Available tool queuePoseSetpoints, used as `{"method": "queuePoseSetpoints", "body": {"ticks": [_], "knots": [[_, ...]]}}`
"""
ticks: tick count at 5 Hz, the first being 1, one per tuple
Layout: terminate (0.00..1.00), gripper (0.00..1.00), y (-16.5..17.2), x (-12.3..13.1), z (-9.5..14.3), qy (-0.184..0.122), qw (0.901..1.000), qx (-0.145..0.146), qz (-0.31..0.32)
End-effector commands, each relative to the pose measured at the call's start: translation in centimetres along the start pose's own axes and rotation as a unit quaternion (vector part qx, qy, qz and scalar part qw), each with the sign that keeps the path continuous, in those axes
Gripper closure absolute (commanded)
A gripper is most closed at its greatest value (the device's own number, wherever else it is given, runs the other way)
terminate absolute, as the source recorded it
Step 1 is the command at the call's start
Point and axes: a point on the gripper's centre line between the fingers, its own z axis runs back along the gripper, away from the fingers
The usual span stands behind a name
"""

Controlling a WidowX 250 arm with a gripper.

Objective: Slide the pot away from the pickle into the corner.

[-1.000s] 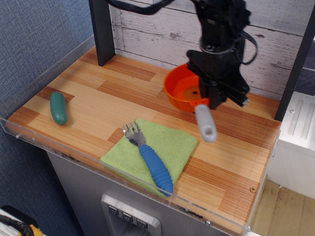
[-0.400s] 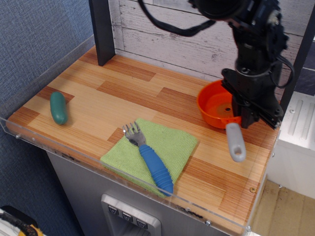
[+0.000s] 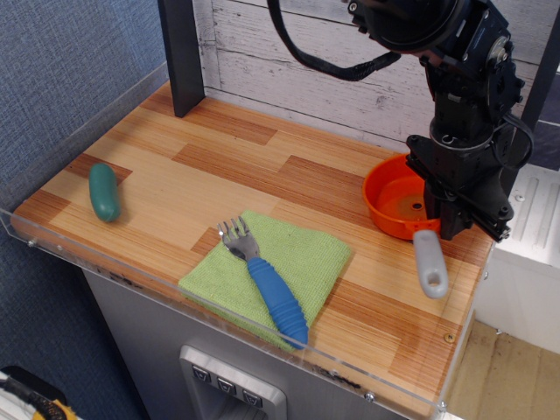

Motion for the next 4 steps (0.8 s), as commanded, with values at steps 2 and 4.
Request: {"method": "queuePoseSetpoints", "body": {"ticks": [2, 4], "knots": [[0.00, 0.00, 0.2, 0.1, 1.6, -0.026, 0.9996, -0.009, -0.009], [0.00, 0.00, 0.2, 0.4, 3.3, -0.039, 0.9992, 0.006, -0.005]]}}
